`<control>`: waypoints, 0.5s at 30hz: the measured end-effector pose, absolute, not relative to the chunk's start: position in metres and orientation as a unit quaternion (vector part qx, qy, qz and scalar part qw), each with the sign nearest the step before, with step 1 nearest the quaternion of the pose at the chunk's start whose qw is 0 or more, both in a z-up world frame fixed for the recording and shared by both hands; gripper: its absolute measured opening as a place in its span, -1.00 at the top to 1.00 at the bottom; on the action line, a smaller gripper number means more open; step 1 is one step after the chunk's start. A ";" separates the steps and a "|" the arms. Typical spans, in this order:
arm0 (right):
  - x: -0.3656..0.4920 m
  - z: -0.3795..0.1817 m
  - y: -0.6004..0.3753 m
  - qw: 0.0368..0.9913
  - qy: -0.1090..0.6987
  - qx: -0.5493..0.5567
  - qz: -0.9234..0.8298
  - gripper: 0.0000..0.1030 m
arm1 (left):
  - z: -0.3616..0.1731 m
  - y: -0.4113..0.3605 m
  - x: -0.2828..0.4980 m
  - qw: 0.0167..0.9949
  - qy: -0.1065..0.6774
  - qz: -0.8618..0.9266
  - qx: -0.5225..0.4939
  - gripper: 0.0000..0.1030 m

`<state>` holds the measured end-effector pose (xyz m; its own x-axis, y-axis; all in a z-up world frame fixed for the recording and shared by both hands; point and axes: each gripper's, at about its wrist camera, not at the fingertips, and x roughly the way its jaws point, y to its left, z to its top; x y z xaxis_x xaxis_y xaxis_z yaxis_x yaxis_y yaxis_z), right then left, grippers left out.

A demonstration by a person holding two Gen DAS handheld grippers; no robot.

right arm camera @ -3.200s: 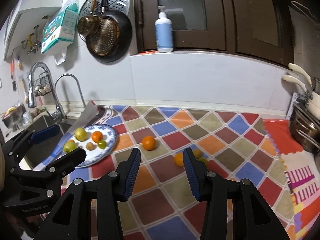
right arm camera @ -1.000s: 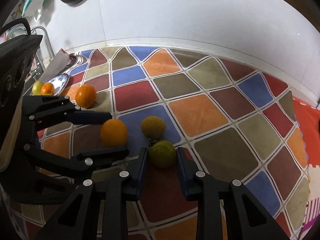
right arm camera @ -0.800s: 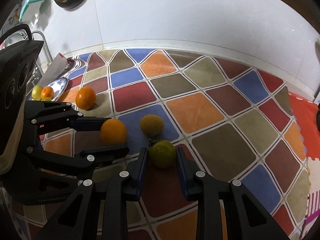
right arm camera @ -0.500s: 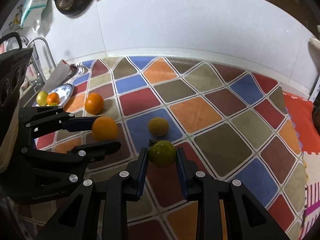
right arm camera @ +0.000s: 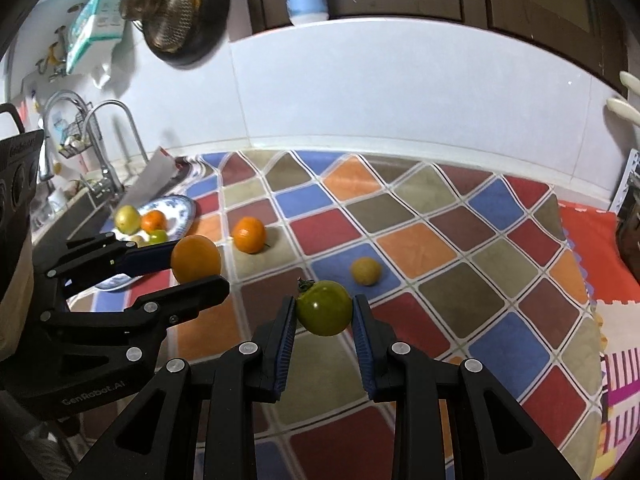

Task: Organize fruits

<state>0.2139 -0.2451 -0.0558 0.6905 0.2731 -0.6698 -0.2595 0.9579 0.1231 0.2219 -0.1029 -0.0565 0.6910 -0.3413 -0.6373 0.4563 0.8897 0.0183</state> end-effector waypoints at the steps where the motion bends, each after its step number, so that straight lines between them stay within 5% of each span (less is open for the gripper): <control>1: 0.211 -0.053 -0.243 0.920 0.363 0.009 0.148 0.44 | -0.054 -0.100 0.218 0.917 0.325 -0.215 0.086 0.24; 15: 0.182 -0.019 -0.196 0.926 0.327 -0.001 0.190 0.43 | -0.023 -0.050 0.179 0.937 0.297 -0.172 0.063 0.24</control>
<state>0.1821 -0.1964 -0.0192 0.7135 0.3522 -0.6057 -0.3529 0.9275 0.1236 0.1791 -0.0503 -0.0229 0.7644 -0.2852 -0.5782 0.3604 0.9327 0.0164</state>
